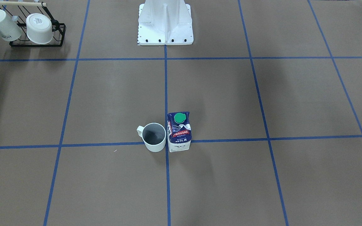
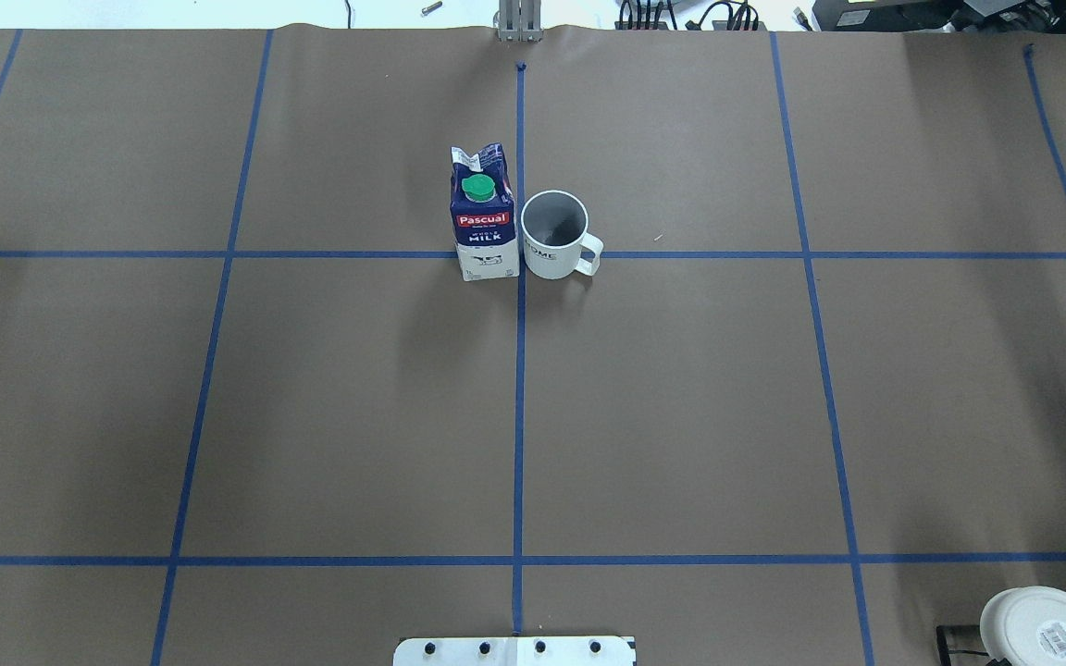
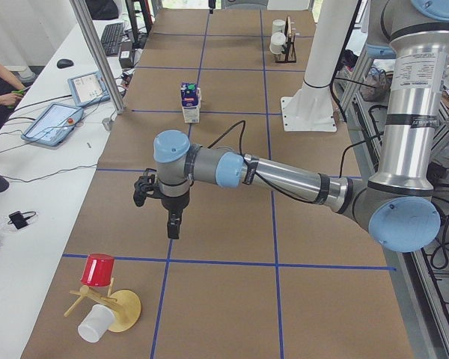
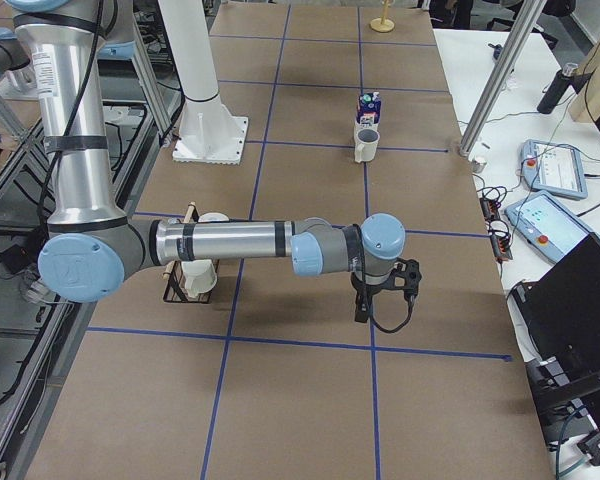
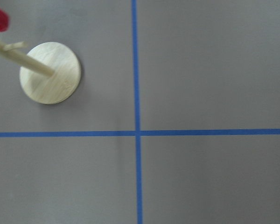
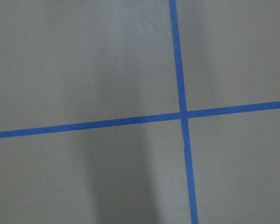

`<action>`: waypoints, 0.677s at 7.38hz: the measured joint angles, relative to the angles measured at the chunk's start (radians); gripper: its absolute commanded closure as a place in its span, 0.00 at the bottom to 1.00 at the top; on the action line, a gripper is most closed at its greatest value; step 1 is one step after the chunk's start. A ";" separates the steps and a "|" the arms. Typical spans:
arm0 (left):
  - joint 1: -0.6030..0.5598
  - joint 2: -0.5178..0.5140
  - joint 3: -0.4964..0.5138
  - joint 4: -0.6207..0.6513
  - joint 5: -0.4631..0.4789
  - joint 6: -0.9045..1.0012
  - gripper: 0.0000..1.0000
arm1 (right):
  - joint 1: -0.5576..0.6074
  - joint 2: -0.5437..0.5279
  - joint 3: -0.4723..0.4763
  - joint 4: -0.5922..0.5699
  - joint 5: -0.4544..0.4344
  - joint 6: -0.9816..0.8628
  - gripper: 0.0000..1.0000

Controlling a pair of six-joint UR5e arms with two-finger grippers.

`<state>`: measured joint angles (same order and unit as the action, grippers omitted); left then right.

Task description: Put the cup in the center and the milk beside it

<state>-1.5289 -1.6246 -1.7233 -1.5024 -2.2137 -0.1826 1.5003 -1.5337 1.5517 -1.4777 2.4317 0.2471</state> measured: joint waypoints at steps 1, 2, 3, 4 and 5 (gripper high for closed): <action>-0.012 0.003 0.038 -0.007 0.000 0.001 0.02 | 0.010 -0.022 0.000 0.002 0.001 -0.017 0.00; -0.021 0.010 0.072 -0.023 -0.001 0.032 0.02 | 0.028 -0.042 0.002 0.001 -0.001 -0.026 0.00; -0.039 0.020 0.098 -0.035 -0.001 0.108 0.02 | 0.045 -0.055 0.007 -0.003 -0.003 -0.030 0.00; -0.061 0.027 0.113 -0.036 -0.007 0.179 0.02 | 0.053 -0.060 0.011 -0.015 -0.004 -0.033 0.00; -0.074 0.031 0.118 -0.034 -0.045 0.202 0.02 | 0.052 -0.056 0.016 -0.049 -0.004 -0.033 0.00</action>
<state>-1.6030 -1.5939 -1.6050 -1.5368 -2.2586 0.0196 1.5527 -1.5898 1.5677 -1.5272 2.4273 0.2137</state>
